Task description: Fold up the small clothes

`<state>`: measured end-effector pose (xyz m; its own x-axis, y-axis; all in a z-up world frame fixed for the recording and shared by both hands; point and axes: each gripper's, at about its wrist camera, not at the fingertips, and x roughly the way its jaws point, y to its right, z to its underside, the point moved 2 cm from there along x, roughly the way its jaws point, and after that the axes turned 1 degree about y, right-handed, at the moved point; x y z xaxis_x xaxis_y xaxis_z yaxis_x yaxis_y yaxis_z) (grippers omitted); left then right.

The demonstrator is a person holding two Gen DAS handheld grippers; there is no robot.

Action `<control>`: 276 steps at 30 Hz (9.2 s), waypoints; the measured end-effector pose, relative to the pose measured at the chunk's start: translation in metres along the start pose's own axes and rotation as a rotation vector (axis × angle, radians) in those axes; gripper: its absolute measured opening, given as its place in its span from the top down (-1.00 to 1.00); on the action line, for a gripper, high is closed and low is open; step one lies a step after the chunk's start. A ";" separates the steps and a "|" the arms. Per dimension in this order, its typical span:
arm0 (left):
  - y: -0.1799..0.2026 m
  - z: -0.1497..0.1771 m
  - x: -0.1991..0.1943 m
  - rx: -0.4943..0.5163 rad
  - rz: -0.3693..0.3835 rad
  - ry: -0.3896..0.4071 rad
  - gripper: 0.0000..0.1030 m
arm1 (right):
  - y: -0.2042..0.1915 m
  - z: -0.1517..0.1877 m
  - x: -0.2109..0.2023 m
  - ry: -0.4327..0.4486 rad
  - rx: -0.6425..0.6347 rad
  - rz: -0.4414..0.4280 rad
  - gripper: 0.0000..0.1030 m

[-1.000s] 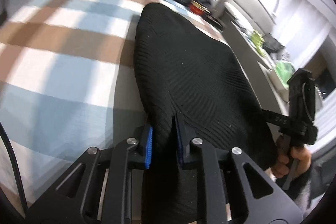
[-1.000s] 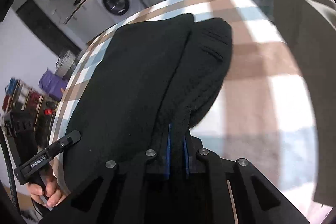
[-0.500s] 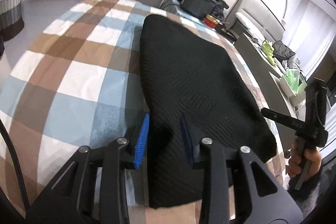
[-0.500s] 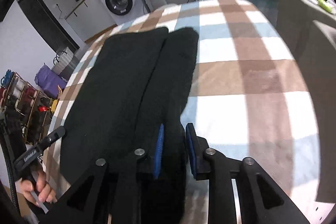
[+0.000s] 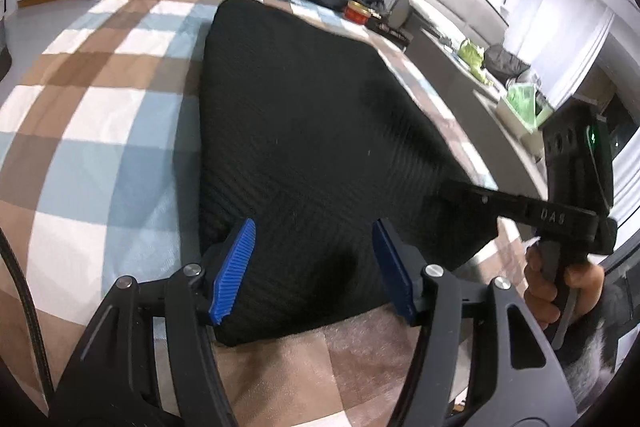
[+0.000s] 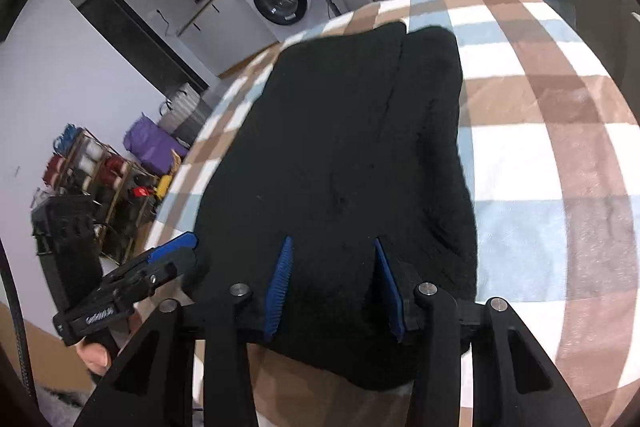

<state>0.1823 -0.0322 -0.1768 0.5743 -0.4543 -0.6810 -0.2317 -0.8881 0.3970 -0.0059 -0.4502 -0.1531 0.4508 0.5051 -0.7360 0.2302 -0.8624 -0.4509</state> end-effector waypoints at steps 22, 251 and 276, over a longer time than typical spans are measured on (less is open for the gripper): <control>0.000 0.006 0.009 0.045 -0.040 -0.012 -0.18 | 0.004 0.014 -0.010 0.022 0.023 0.026 0.78; -0.013 -0.021 -0.035 0.210 -0.230 0.442 -0.99 | -0.028 0.056 -0.072 0.579 -0.358 0.244 -1.00; -0.016 -0.022 -0.033 0.195 -0.220 0.433 -0.99 | -0.025 0.053 -0.071 0.569 -0.350 0.246 -1.00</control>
<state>0.1841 -0.0020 -0.1476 0.8883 -0.2213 -0.4024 -0.1869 -0.9746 0.1234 -0.0898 -0.4624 -0.1159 0.8839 0.2804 -0.3743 0.2841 -0.9577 -0.0466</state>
